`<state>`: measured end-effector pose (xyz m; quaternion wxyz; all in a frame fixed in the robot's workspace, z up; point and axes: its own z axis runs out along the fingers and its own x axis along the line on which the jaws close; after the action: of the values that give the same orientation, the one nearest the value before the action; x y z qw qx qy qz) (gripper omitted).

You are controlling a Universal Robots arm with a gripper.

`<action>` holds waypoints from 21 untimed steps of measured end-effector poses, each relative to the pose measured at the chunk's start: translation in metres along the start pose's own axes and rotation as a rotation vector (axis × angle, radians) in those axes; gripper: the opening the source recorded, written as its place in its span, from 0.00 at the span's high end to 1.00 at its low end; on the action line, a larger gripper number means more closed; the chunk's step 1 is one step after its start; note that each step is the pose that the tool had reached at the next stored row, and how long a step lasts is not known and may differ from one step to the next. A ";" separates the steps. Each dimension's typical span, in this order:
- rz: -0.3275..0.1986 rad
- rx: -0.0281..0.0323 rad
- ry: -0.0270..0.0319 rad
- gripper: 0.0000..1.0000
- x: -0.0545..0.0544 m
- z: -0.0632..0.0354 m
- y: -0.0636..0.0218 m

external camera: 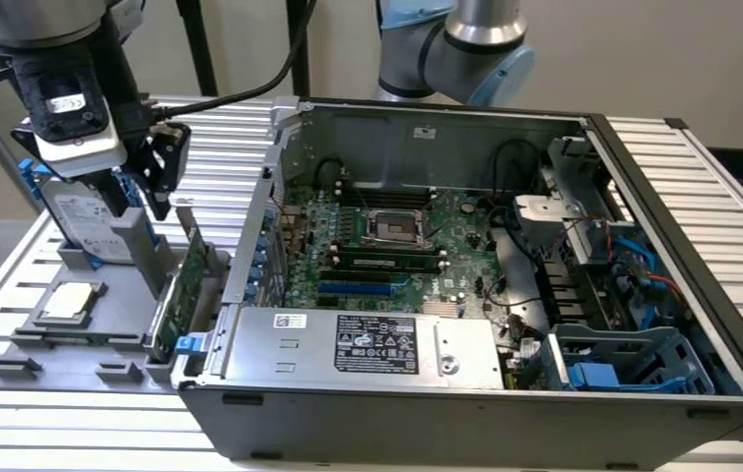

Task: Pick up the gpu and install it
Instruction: 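Pick up the gpu and move the gpu toward the slot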

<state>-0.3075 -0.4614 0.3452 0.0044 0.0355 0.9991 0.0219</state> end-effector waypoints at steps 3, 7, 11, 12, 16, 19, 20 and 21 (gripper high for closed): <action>0.000 0.0000 0.0000 0.52 -0.002 0.0053 -0.0027; 0.000 0.0003 0.0001 0.52 -0.004 0.0123 -0.0086; 0.000 0.0003 0.0000 0.52 -0.005 0.0194 -0.0143; 0.000 0.0003 0.0000 0.52 -0.005 0.0211 -0.0152; 0.000 0.0003 0.0000 0.52 -0.005 0.0284 -0.0170; 0.000 0.0003 0.0000 0.52 -0.005 0.0338 -0.0172; 0.000 0.0003 0.0000 0.52 -0.005 0.0357 -0.0173; 0.000 0.0003 0.0000 0.52 -0.005 0.0375 -0.0174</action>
<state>-0.3030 -0.4774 0.3070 0.0044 0.0355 0.9991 0.0217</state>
